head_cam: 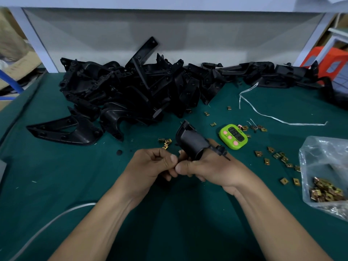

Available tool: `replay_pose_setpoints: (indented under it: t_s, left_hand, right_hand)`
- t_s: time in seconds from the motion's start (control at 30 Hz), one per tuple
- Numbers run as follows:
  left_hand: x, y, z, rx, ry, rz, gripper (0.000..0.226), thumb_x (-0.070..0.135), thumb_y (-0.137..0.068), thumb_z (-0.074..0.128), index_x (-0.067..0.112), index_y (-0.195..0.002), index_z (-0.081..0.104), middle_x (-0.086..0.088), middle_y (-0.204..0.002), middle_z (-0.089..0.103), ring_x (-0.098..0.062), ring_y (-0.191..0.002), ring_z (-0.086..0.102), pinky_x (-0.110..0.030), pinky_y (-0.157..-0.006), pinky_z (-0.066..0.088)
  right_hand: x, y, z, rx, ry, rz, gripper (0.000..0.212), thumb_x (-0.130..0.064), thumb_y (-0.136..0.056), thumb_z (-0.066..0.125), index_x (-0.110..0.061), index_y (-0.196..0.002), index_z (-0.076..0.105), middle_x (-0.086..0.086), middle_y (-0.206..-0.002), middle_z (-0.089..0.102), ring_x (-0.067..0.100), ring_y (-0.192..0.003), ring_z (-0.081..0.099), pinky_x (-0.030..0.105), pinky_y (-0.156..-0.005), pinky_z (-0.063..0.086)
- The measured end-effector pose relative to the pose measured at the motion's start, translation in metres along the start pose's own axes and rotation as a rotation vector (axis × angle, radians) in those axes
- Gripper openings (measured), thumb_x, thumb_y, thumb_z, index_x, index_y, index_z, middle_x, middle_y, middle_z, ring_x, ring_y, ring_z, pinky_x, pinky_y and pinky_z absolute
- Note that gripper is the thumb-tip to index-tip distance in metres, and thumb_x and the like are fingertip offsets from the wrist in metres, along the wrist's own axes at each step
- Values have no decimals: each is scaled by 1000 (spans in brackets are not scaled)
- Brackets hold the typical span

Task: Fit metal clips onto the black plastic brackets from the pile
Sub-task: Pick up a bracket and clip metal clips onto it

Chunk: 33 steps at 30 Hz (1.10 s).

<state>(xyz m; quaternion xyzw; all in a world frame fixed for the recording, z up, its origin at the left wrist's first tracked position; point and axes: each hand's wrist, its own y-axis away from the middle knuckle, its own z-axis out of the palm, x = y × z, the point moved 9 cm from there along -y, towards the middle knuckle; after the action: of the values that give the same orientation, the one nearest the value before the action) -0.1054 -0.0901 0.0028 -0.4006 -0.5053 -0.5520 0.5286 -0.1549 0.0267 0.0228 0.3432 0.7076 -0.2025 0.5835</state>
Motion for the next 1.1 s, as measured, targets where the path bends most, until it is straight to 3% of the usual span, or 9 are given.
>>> replay_pose_setpoints:
  t_s: [0.17,0.3,0.43,0.53,0.6,0.67,0.8,0.93,1.1]
  left_hand:
    - [-5,2,14,-64,123,-80,28,34,-81,70,8,-73,65,-3,-63,59,-9,-59,54,-19,-58,48]
    - [-10,1,18,-99,215,-127,24,33,-85,68,12,-73,69,-2,-66,61,-9,-62,56,-20,-61,50]
    - [-5,-5,10,-34,186,-19,20,29,-86,73,13,-75,69,-3,-67,64,-9,-64,59,-19,-61,51]
    - [8,-6,-35,333,-208,131,16,20,-84,79,21,-75,67,1,-67,71,-8,-60,62,-19,-60,49]
    - [17,0,-58,529,-600,150,14,25,-85,79,31,-82,66,11,-65,70,-2,-56,59,-15,-56,44]
    - [20,4,-62,581,-902,132,19,32,-84,78,38,-97,66,12,-58,62,-6,-58,57,-23,-56,42]
    - [23,5,-29,472,-1080,306,30,27,-81,81,36,-107,71,16,-65,52,-6,-69,51,-21,-63,36]
    - [17,1,5,280,-1100,403,24,25,-80,81,31,-103,77,18,-90,63,-9,-95,53,-24,-86,44]
    - [16,-1,7,245,-1116,414,28,23,-85,77,30,-111,76,17,-90,60,-13,-94,54,-29,-90,45]
  right_hand:
    - [-1,3,-3,-53,-104,53,15,-16,-81,78,-14,-83,64,-13,-59,60,0,-53,52,11,-47,38]
    - [-3,4,-5,-51,-171,80,18,-21,-69,77,-14,-81,65,-9,-60,62,1,-53,53,11,-47,38]
    - [1,-1,-11,17,-95,98,8,-21,-71,76,-20,-72,69,-8,-66,65,3,-58,55,16,-54,41]
    - [0,1,-51,338,305,38,12,-12,-78,71,-22,-71,71,-12,-64,67,6,-62,61,23,-58,46]
    - [-4,6,-64,371,612,23,16,-13,-80,70,-26,-69,69,-11,-60,65,7,-61,61,24,-54,47]
    - [2,8,-68,340,720,72,12,-19,-80,73,-25,-71,69,-8,-59,63,12,-63,61,32,-57,51]
    - [7,6,-59,282,705,164,8,-27,-72,78,-23,-69,72,-1,-61,65,20,-64,64,43,-60,55]
    - [8,3,-43,250,738,200,17,-37,-63,83,-29,-68,68,-5,-61,64,19,-62,63,33,-51,47]
    - [2,0,-28,331,1005,126,12,-22,-73,73,-25,-80,63,-3,-70,62,28,-70,61,31,-59,48]
